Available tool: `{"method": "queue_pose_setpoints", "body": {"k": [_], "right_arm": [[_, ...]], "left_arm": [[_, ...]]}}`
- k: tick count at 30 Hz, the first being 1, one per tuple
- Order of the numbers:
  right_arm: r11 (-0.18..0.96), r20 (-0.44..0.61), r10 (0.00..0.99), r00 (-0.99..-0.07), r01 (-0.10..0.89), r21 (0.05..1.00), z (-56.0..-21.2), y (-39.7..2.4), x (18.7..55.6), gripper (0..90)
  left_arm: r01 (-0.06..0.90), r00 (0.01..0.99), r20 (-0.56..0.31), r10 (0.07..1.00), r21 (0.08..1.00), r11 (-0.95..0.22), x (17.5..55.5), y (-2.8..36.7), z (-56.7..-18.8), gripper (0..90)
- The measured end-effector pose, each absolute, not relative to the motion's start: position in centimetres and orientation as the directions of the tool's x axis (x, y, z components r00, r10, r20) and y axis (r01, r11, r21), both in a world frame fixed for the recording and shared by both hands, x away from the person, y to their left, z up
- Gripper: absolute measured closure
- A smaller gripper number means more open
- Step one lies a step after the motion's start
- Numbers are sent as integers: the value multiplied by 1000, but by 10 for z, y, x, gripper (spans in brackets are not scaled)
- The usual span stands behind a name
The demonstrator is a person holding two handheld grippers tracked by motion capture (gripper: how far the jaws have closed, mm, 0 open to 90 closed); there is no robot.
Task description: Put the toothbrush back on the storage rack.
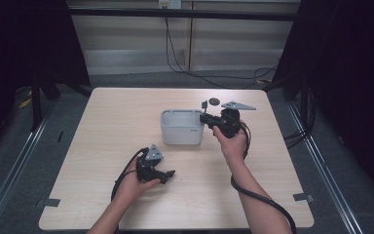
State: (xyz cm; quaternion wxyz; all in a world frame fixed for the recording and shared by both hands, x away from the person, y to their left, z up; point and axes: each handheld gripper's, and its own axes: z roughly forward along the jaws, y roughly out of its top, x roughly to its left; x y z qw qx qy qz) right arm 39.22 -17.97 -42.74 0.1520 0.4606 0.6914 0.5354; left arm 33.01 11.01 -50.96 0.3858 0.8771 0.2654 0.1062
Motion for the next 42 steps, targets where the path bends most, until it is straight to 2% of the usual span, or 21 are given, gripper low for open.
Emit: {"method": "queue_pose_setpoints", "body": {"k": [27,42], "right_arm": [[32,252,808,-533,467,884,-427,-174,390,784],[43,227,829,-511,463,885,-426,-178,388,674]], "left_arm": [[386,835,-19,550,733,-561,330,110,-510,220],[386,835,-19,551,733,-560,330,110,-510,220]]}}
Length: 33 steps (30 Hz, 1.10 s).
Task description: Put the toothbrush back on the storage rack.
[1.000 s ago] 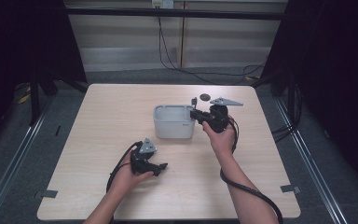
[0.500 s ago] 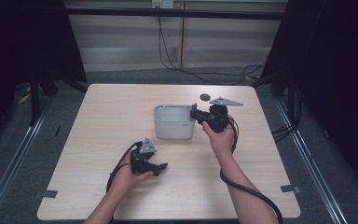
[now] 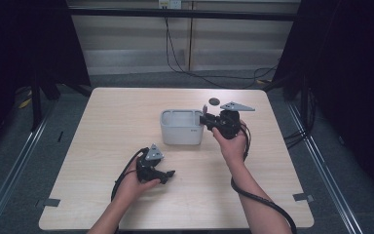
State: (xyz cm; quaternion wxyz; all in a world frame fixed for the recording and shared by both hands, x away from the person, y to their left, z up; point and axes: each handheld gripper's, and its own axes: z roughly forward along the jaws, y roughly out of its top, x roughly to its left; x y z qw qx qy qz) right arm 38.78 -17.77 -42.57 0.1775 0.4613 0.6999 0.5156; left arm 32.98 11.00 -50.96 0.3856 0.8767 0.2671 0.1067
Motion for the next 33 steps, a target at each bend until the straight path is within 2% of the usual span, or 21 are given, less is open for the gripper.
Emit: {"method": "queue_pose_setpoints", "body": {"k": [14,25,33], "right_arm": [[52,211,845,-492,468,882,-420,-184,383,544],[88,195,831,-521,469,879,-418,-185,374,369],[92,202,827,-525,481,872,-421,-189,370,277]], "left_arm": [[389,833,-20,552,732,-560,329,110,-509,220],[389,833,-20,552,731,-561,329,110,-509,220],[389,833,-20,552,731,-560,329,110,-509,219]]}}
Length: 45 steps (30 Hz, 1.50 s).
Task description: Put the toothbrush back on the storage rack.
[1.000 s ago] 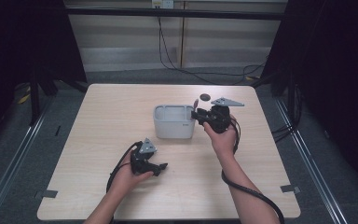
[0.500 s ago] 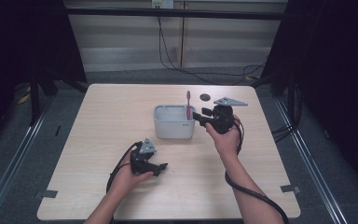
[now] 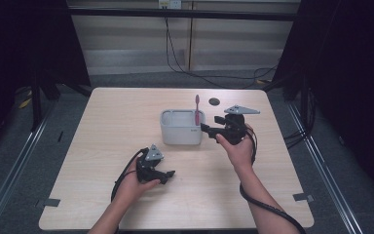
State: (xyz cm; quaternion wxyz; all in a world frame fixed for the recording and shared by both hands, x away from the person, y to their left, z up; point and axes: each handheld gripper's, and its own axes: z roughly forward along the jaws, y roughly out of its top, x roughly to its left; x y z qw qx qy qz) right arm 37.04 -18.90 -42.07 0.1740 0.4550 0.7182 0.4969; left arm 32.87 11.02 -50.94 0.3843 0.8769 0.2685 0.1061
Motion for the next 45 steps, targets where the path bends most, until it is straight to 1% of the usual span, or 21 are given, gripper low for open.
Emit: {"method": "queue_pose_setpoints", "body": {"k": [2,5,14,24,32,45], "right_arm": [[90,199,829,-523,476,875,-421,-191,370,242],[82,212,824,-526,480,873,-422,-195,368,223],[95,206,817,-539,478,873,-422,-200,363,222],[118,194,802,-564,469,875,-415,-203,359,222],[153,178,789,-588,469,870,-414,-204,354,186],[194,160,780,-606,476,858,-421,-210,348,151]], "left_arm": [[389,833,-20,552,731,-561,329,110,-509,220],[389,833,-20,553,731,-560,329,110,-509,220],[390,833,-21,553,731,-560,329,110,-509,219],[390,833,-20,553,731,-560,329,110,-509,219],[389,834,-20,552,730,-562,329,110,-509,219],[388,833,-17,552,730,-562,329,110,-509,219]]}}
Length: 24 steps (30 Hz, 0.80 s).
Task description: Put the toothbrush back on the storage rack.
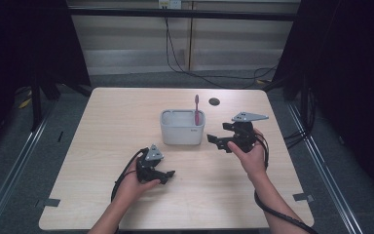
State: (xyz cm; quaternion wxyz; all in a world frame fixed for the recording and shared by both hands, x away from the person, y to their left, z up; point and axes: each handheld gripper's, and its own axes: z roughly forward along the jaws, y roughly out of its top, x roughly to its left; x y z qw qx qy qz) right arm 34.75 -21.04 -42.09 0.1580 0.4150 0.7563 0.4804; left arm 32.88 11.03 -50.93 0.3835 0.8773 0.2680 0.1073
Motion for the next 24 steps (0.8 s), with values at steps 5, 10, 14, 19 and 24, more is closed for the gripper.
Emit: {"method": "queue_pose_setpoints", "body": {"k": [5,10,14,19,24], "right_arm": [[207,161,774,-613,484,850,-423,-213,346,149],[213,165,769,-617,491,845,-425,-216,344,149],[227,160,765,-624,494,840,-428,-218,342,149],[236,158,763,-627,498,835,-430,-220,340,149],[247,155,761,-629,503,828,-434,-222,338,149]], "left_arm": [[389,834,-20,552,730,-561,329,110,-509,219],[388,834,-17,552,730,-563,329,110,-509,219],[389,833,-18,553,730,-561,329,110,-509,219],[389,833,-18,553,730,-562,329,110,-509,219],[389,833,-18,553,730,-562,329,110,-509,219]]}}
